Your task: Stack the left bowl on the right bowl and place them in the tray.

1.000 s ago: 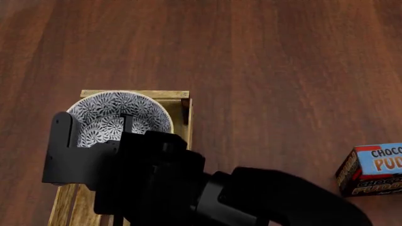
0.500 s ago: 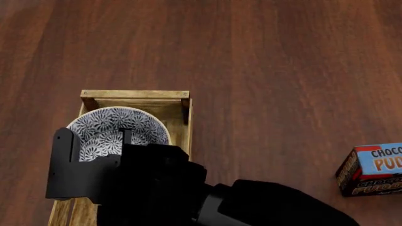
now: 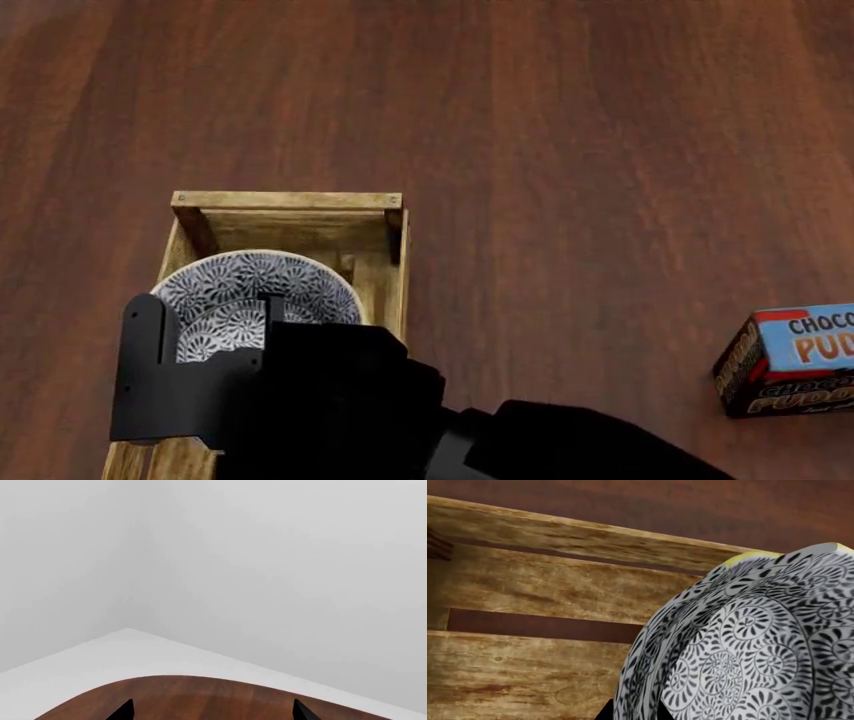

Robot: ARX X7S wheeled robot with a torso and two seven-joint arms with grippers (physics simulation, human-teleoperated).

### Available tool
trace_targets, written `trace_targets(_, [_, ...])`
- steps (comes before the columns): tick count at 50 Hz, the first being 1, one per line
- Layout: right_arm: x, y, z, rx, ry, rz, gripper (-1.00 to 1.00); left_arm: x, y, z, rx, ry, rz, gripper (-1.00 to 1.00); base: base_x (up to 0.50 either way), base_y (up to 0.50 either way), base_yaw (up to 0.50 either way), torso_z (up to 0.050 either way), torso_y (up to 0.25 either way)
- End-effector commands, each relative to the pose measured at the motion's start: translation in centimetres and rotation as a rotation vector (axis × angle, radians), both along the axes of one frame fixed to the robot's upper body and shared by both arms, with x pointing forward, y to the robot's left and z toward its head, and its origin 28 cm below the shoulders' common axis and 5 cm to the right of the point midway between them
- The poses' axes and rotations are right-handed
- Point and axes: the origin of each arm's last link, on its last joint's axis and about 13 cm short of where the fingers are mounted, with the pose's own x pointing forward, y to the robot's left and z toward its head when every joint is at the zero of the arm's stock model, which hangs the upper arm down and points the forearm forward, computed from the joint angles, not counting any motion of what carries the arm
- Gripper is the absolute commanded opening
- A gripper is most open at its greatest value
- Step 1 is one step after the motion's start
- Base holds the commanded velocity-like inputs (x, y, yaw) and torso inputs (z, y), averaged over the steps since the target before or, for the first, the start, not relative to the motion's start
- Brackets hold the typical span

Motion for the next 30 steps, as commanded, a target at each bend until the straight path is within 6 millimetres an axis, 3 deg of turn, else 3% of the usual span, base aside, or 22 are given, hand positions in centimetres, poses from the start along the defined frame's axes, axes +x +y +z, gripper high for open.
trace_targets(1, [-0.1, 0.1, -0.4, -0.009, 0.011, 0.020, -1.00, 0.0, 0.0, -0.1, 0.000, 0.000, 0.001, 1.00, 0.00, 0.00, 0.00, 0.000, 0.000])
trace_targets(16, [-0.2, 0.0, -0.8, -0.019, 0.059, 0.006, -1.00, 0.0, 0.0, 0.0, 0.000, 0.003, 0.005, 1.00, 0.00, 0.00, 0.00, 0.000, 0.000])
trace_targets(17, [-0.2, 0.0, -0.7, -0.015, 0.063, 0.002, 1.00, 0.0, 0.0, 0.0, 0.001, 0.003, 0.006, 1.00, 0.00, 0.00, 0.00, 0.000, 0.000])
trace_targets(30, [-1.3, 0.8, -0.4, -0.040, 0.068, 0.040, 1.00, -0.1, 0.1, 0.1, -0.003, -0.001, 0.008, 1.00, 0.00, 0.00, 0.00, 0.000, 0.000])
